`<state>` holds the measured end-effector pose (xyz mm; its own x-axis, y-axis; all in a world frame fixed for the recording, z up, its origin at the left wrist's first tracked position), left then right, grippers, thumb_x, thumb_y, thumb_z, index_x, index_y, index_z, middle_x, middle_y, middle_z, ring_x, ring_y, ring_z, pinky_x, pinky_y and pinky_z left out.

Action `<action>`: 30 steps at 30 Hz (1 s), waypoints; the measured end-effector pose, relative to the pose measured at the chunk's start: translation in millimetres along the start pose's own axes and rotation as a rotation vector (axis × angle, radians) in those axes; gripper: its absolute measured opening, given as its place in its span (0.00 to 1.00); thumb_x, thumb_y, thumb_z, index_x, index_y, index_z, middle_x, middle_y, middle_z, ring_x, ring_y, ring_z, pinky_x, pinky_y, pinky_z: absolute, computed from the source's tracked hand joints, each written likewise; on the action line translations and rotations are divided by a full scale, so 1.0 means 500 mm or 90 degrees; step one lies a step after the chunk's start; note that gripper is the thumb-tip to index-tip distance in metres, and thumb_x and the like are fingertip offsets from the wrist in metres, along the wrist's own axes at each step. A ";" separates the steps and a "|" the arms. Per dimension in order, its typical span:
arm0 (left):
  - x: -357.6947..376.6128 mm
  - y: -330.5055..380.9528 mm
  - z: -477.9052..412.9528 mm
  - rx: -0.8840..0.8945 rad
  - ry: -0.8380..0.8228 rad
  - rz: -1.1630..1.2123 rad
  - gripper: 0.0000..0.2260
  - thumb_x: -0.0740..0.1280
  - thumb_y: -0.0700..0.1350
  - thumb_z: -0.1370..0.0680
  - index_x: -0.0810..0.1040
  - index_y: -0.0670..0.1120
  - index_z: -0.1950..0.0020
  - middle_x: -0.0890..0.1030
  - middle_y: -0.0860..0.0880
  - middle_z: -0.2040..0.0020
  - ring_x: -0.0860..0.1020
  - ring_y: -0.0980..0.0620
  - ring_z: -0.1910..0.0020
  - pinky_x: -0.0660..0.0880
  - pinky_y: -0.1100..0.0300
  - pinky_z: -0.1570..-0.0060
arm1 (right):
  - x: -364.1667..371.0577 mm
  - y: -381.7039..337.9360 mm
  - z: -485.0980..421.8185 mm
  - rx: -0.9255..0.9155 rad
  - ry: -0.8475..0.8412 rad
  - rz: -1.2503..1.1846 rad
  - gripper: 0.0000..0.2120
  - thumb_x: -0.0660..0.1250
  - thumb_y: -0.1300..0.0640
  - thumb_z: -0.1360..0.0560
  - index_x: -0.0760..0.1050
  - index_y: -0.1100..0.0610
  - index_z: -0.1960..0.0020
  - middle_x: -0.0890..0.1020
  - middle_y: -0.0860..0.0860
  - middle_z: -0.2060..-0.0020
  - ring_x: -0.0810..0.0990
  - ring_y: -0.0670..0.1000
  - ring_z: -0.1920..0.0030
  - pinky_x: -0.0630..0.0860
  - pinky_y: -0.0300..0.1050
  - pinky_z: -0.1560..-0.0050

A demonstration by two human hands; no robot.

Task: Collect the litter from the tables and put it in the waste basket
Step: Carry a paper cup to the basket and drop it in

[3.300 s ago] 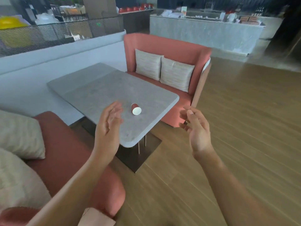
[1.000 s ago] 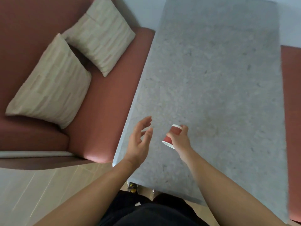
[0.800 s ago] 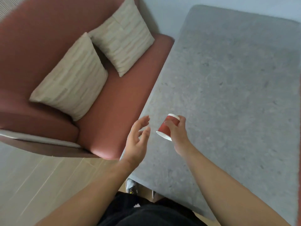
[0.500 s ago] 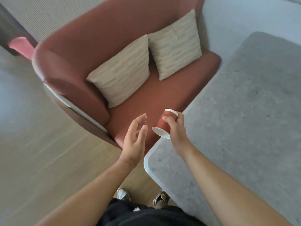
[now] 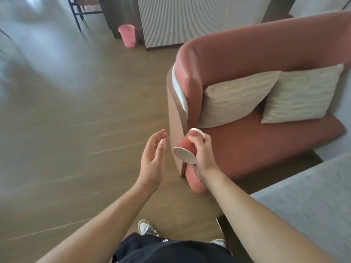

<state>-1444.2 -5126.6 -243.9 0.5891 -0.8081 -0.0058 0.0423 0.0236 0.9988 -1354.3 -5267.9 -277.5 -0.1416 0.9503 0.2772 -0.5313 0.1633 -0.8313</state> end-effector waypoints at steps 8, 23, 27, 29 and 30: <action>-0.332 0.040 -0.059 0.016 0.121 0.015 0.16 0.60 0.55 0.17 0.78 0.59 0.31 0.82 0.58 0.33 0.78 0.58 0.30 0.74 0.42 0.28 | 0.377 0.075 -0.001 0.026 -0.106 0.091 0.31 0.73 0.37 0.40 0.73 0.44 0.39 0.81 0.52 0.44 0.84 0.53 0.50 0.80 0.50 0.56; -0.731 0.054 -0.104 0.023 0.405 0.034 0.18 0.60 0.52 0.18 0.78 0.52 0.30 0.81 0.52 0.33 0.78 0.54 0.31 0.74 0.41 0.28 | 0.845 0.224 -0.039 0.114 -0.295 0.156 0.20 0.71 0.45 0.27 0.71 0.50 0.39 0.79 0.54 0.47 0.81 0.57 0.51 0.76 0.57 0.51; -0.789 0.054 -0.192 0.030 0.440 0.025 0.18 0.61 0.52 0.18 0.78 0.51 0.30 0.81 0.53 0.33 0.79 0.54 0.31 0.74 0.41 0.28 | 0.941 0.241 -0.114 0.144 -0.326 0.140 0.13 0.69 0.51 0.20 0.71 0.51 0.39 0.78 0.54 0.48 0.81 0.56 0.53 0.78 0.51 0.57; -0.810 0.057 -0.258 0.036 0.452 0.025 0.17 0.61 0.52 0.18 0.79 0.52 0.31 0.82 0.53 0.33 0.79 0.54 0.31 0.74 0.41 0.28 | 0.989 0.234 -0.165 0.157 -0.335 0.137 0.16 0.70 0.50 0.22 0.70 0.51 0.37 0.78 0.53 0.47 0.81 0.55 0.53 0.79 0.51 0.58; -0.817 0.058 -0.295 0.037 0.454 0.026 0.17 0.61 0.52 0.18 0.79 0.52 0.31 0.82 0.52 0.33 0.79 0.54 0.31 0.74 0.41 0.28 | 1.013 0.226 -0.192 0.160 -0.341 0.137 0.16 0.70 0.49 0.21 0.70 0.51 0.37 0.78 0.53 0.47 0.82 0.55 0.54 0.80 0.51 0.59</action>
<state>-1564.8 -4708.9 -219.5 0.9742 -0.2245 0.0213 -0.0224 -0.0021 0.9997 -1405.9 -4742.6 -277.5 -0.6321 0.6792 0.3731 -0.6152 -0.1470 -0.7746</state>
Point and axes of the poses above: each hand's wrist, its own z-axis away from the middle knuckle, its own x-axis out of the palm, y = z × x, the point moved 7 cm from there along -z, towards the middle knuckle
